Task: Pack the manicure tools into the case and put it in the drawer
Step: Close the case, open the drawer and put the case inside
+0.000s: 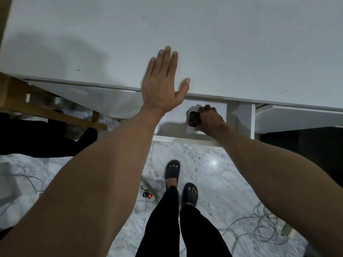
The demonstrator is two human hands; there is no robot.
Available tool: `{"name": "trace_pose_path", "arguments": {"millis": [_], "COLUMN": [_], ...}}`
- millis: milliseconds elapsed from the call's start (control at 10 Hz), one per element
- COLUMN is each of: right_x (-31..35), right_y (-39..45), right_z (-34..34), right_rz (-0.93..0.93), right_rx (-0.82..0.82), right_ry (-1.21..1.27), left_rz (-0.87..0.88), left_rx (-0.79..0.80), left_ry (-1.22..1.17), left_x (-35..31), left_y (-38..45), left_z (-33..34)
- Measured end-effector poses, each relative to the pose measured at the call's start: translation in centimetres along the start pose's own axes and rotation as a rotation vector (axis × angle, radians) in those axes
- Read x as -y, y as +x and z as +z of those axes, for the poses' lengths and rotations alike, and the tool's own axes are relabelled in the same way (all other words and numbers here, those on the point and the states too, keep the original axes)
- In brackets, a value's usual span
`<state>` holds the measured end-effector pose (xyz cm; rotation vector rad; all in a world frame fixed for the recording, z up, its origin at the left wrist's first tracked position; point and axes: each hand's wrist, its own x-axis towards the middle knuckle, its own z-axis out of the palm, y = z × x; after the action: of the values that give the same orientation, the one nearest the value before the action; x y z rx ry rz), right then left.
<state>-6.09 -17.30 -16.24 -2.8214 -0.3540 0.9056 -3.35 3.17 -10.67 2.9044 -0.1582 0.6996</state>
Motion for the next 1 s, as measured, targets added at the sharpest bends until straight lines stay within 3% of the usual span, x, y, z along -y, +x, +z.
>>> {"name": "trace_pose_path", "arguments": {"millis": [400, 800, 1000], "right_x": [0.0, -1.4, -2.5], "right_y": [-2.8, -13.9, -18.6], "right_z": [-2.3, -6.3, -4.7], "right_rz": [0.031, 0.017, -0.007], "right_rx": [-0.115, -0.424, -0.47], "right_ry": [0.041, 0.048, 0.035], "left_rz": [0.03, -0.065, -0.096], "left_rx": [0.068, 0.578, 0.559], "left_ry": [-0.011, -0.156, -0.236], "left_x": [-0.2, -1.1, -3.7], "left_y": [0.1, 0.2, -8.6], "left_z": [-0.6, -6.1, -9.9]}}
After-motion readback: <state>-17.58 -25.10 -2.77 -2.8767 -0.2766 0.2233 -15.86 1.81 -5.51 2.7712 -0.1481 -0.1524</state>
